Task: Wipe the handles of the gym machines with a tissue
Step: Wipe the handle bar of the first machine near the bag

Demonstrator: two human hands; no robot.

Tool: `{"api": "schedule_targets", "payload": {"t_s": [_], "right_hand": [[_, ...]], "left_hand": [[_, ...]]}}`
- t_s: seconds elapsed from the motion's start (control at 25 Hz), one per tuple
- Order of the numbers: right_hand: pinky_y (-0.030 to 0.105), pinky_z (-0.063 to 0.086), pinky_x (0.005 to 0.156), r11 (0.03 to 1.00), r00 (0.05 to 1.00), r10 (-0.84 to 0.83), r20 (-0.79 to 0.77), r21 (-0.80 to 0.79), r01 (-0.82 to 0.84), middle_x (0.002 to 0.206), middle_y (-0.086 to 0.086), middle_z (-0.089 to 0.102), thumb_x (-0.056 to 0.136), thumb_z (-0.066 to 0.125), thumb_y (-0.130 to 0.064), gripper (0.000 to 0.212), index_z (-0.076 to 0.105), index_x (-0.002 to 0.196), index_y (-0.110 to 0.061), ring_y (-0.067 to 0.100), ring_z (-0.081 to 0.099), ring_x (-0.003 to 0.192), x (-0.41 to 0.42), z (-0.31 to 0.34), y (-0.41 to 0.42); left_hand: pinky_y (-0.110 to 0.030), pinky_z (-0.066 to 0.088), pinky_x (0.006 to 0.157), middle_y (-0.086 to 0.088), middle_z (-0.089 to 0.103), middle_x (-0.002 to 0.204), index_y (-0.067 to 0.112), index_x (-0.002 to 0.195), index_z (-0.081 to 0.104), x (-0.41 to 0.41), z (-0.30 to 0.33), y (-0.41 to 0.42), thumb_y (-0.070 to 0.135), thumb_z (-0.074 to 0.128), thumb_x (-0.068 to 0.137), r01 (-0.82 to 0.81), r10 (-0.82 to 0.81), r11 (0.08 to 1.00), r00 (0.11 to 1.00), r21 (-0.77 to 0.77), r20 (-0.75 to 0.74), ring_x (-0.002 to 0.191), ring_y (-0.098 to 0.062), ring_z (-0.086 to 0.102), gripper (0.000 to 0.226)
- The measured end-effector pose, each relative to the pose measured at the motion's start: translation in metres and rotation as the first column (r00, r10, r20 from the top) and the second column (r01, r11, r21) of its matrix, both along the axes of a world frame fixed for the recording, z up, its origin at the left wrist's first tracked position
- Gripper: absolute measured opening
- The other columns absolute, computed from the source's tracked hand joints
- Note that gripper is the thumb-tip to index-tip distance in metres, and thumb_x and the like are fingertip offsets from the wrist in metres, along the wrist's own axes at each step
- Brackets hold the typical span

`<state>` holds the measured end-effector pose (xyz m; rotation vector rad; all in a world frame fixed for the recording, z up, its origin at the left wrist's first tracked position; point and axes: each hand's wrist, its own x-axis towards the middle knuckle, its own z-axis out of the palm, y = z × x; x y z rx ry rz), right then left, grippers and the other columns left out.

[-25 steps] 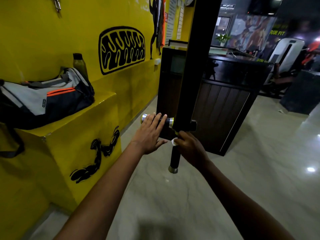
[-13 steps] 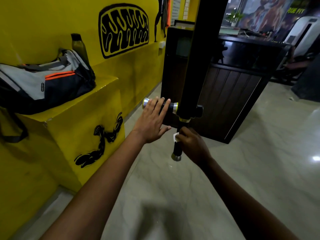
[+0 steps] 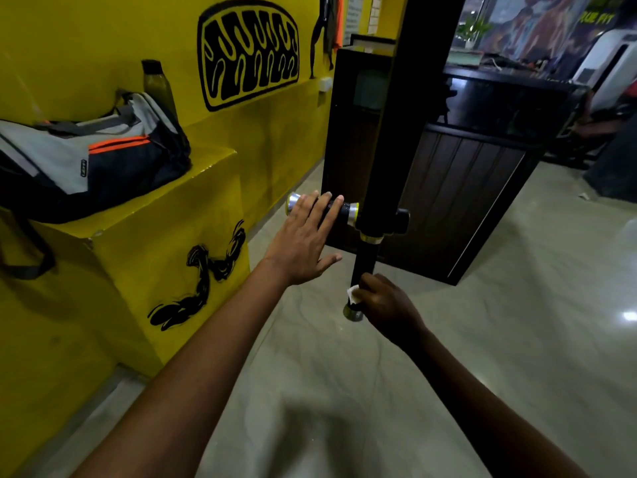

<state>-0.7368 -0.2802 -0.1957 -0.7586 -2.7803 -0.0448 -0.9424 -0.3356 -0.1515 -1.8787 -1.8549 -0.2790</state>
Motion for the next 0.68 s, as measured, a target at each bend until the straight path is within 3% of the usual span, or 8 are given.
{"api": "schedule_targets", "payload": {"t_s": [0.04,0.12,0.16,0.24,0.32,0.48,0.56,0.68], "right_hand": [[0.035,0.045,0.079,1.0,1.0,-0.007,0.004,0.007,0.007,0.103,0.013,0.057,0.093,0.051,-0.013,0.017,0.063,0.1,-0.004,0.03,0.052,0.096,-0.001,0.005,0.003],[0.033,0.048,0.062,0.999,0.995,0.014,-0.094,0.039,-0.01,0.091,0.014,0.058,0.082,0.064,-0.007,0.005,0.066,0.085,-0.003,0.031,0.055,0.081,-0.005,0.011,-0.002],[0.027,0.042,0.055,0.998,0.989,0.046,-0.142,0.051,-0.039,0.085,0.011,0.056,0.081,0.065,-0.008,0.004,0.063,0.079,-0.005,0.029,0.054,0.074,-0.006,0.007,-0.006],[0.026,0.035,0.056,0.999,0.993,0.028,-0.113,-0.019,-0.031,0.082,0.005,0.05,0.089,0.052,-0.014,0.011,0.055,0.079,-0.01,0.025,0.05,0.073,-0.003,-0.001,-0.014],[0.029,0.037,0.06,0.998,0.993,0.056,-0.102,0.01,-0.055,0.085,0.004,0.05,0.093,0.042,-0.017,0.019,0.056,0.084,-0.009,0.023,0.05,0.078,0.001,-0.016,-0.012],[0.027,0.036,0.047,0.996,0.992,0.03,-0.121,0.088,-0.019,0.076,0.005,0.052,0.091,0.042,-0.019,0.026,0.058,0.073,-0.008,0.021,0.049,0.067,0.002,-0.016,-0.013],[0.028,0.035,0.042,0.99,0.997,0.052,-0.054,0.134,-0.044,0.074,0.007,0.051,0.092,0.042,-0.019,0.03,0.058,0.07,-0.007,0.023,0.048,0.063,0.001,-0.023,-0.015],[0.03,0.034,0.043,0.987,0.993,0.086,-0.075,0.145,-0.074,0.074,0.008,0.049,0.094,0.046,-0.019,0.029,0.056,0.069,-0.007,0.026,0.049,0.063,0.002,-0.027,-0.016]], "left_hand": [[-0.047,0.014,0.119,-0.018,0.019,0.155,0.007,0.152,0.003,0.001,0.0,0.0,0.066,0.039,0.089,-0.007,0.007,1.0,1.0,0.002,-0.005,0.145,-0.035,0.014,0.093],[-0.048,0.014,0.118,-0.018,0.018,0.155,0.007,0.152,0.003,0.001,0.0,0.0,0.066,0.039,0.088,-0.02,0.02,1.0,1.0,0.004,-0.01,0.144,-0.035,0.014,0.094],[-0.048,0.014,0.119,-0.018,0.019,0.155,0.007,0.152,0.003,0.0,-0.001,-0.001,0.066,0.039,0.088,-0.022,0.023,1.0,1.0,0.005,-0.006,0.144,-0.035,0.014,0.094],[-0.047,0.014,0.119,-0.018,0.02,0.155,0.008,0.152,0.003,-0.001,0.0,-0.001,0.065,0.041,0.088,-0.013,0.013,1.0,1.0,0.002,0.001,0.144,-0.035,0.015,0.094],[-0.047,0.014,0.119,-0.018,0.02,0.155,0.008,0.152,0.004,-0.001,0.001,-0.001,0.064,0.043,0.087,-0.003,0.003,1.0,1.0,0.003,-0.002,0.144,-0.035,0.015,0.095],[-0.047,0.013,0.119,-0.018,0.021,0.154,0.008,0.152,0.006,0.001,0.0,-0.001,0.064,0.046,0.086,-0.006,0.006,1.0,1.0,0.016,0.018,0.144,-0.035,0.015,0.095],[-0.047,0.013,0.119,-0.017,0.022,0.154,0.008,0.152,0.006,0.0,-0.001,-0.002,0.064,0.046,0.086,-0.002,0.002,1.0,1.0,0.015,0.017,0.144,-0.034,0.016,0.095],[-0.046,0.013,0.119,-0.017,0.022,0.154,0.008,0.152,0.006,0.0,0.0,-0.002,0.063,0.046,0.086,-0.003,0.003,1.0,1.0,0.016,0.023,0.144,-0.034,0.015,0.095]]}}
